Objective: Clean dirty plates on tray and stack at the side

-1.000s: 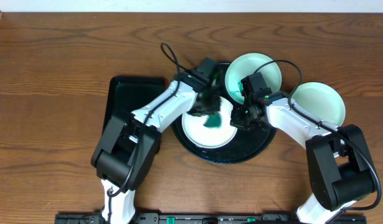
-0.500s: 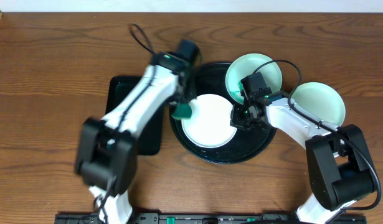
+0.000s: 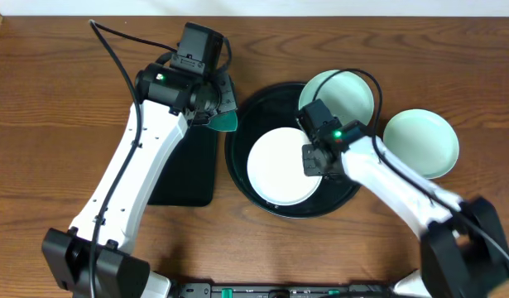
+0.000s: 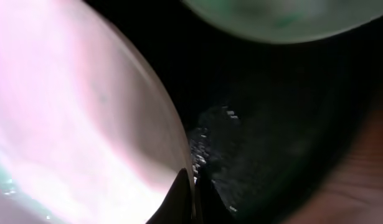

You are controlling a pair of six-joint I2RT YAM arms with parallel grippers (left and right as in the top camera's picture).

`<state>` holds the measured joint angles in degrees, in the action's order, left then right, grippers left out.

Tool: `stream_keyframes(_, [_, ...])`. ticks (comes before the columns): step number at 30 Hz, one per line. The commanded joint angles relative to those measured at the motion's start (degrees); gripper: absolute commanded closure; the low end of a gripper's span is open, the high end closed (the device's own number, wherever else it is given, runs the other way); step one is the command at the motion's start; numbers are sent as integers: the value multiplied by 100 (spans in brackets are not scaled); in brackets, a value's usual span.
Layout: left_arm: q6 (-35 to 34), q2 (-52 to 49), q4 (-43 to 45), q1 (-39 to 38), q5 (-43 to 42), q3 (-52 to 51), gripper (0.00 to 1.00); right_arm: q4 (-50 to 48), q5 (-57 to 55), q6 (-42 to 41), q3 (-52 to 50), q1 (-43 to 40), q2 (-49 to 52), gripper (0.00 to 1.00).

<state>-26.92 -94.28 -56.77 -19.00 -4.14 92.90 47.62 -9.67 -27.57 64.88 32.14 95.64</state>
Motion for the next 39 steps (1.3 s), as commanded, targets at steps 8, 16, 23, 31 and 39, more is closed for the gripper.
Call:
stream_keyframes(8, [94,-13,-83,7,2,-313,92,527,-4113,153,149,1335,-1349,99])
stream_keyframes(16, [-83,-13,-79,7,2,-450,93,579,-6050,1062,149,2157,-1502,99])
stream_keyframes(23, [-131,-13,-81,7,2,-450,93,579,-6937,1093,149,2820,-1502,99])
stream_keyframes(31, [-142,-13,-81,7,2,-450,93,610,-6487,870,146,2896,-1502,99])
stream_keyframes(39, [-142,-13,-81,7,2,-450,93,1182,-4706,-737,144,2216,-1502,99])
